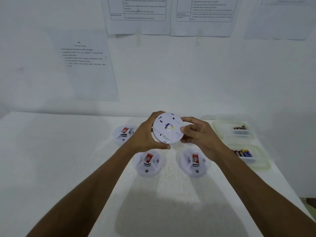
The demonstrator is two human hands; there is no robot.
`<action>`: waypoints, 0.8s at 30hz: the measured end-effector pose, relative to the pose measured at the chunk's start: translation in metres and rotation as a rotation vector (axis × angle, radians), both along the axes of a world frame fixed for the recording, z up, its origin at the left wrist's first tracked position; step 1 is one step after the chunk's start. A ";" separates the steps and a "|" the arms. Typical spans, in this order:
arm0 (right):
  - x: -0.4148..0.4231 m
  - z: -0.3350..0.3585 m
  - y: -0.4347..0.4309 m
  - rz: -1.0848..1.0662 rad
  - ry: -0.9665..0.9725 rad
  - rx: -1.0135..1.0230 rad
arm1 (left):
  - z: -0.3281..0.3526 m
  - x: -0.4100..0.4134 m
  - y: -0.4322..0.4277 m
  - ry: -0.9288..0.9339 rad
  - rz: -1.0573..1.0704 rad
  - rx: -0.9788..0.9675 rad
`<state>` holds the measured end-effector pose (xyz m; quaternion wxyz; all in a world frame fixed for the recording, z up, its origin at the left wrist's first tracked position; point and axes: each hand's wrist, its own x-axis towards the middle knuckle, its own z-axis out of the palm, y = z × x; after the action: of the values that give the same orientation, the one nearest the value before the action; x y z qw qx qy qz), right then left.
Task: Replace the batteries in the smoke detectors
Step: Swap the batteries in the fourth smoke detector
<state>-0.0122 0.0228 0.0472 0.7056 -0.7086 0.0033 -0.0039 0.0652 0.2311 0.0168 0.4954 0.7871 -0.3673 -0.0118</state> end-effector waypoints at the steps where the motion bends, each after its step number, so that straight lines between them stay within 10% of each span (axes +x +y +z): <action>1: -0.001 0.000 0.001 -0.012 0.001 0.017 | 0.000 0.000 0.000 0.004 0.008 -0.007; 9: -0.015 -0.003 0.018 -0.072 0.049 0.218 | -0.002 -0.004 -0.003 0.046 0.027 -0.080; 20: -0.013 0.002 0.022 -0.112 -0.065 -0.069 | 0.006 0.000 0.005 0.056 -0.092 0.014; 24: -0.006 0.003 0.020 -0.232 -0.270 -0.507 | 0.010 0.002 0.004 0.009 -0.057 0.014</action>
<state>-0.0180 0.0427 0.0499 0.4950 -0.8501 -0.0107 -0.1792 0.0671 0.2346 0.0271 0.4911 0.7797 -0.3871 -0.0318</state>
